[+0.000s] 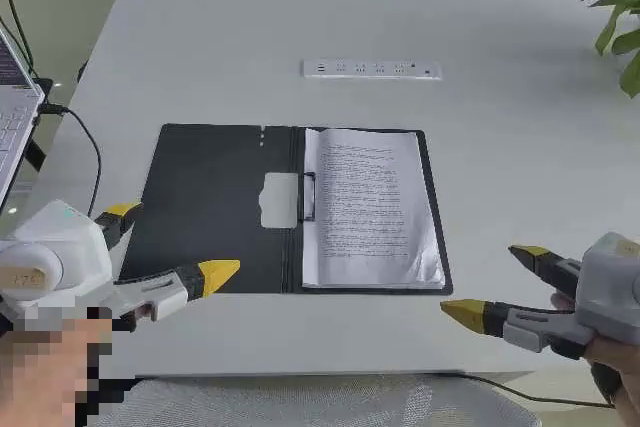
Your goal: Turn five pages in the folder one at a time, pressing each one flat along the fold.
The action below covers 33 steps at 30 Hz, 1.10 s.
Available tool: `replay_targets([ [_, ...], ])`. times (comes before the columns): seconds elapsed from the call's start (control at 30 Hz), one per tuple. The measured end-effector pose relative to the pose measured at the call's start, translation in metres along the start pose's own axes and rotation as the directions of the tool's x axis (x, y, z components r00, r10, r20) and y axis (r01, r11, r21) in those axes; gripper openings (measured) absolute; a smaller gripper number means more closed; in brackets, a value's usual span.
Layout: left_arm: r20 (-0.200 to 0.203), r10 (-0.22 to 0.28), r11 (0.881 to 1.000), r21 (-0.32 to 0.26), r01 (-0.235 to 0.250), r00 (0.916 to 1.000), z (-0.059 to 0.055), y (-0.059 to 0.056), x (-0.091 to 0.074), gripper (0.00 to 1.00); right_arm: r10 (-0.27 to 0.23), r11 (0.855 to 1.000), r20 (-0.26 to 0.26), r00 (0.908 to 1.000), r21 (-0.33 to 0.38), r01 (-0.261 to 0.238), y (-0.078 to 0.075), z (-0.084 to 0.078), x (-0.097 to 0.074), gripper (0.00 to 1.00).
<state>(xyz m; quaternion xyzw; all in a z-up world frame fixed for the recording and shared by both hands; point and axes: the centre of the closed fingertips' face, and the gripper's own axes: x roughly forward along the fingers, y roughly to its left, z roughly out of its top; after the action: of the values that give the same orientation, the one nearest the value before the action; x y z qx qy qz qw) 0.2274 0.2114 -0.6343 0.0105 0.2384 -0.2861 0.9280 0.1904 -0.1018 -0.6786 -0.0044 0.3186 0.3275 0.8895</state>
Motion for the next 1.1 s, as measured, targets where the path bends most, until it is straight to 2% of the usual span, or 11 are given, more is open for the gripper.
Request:
replay_targets([
  [0.37,0.001,0.003,1.000,0.000,-0.003,1.0000,0.0004,0.0001,-0.0006,0.89,-0.001,1.000,0.000,1.0000,0.001,0.001,-0.0038,-0.0022,-0.0002,0.86],
  [1.1,-0.003,-0.003,1.000,0.008,0.003,1.0000,-0.0012,0.0010,-0.0034,0.89,-0.011,1.000,0.013,0.9999,0.007,0.010,0.0000,0.0024,-0.0026,0.86],
])
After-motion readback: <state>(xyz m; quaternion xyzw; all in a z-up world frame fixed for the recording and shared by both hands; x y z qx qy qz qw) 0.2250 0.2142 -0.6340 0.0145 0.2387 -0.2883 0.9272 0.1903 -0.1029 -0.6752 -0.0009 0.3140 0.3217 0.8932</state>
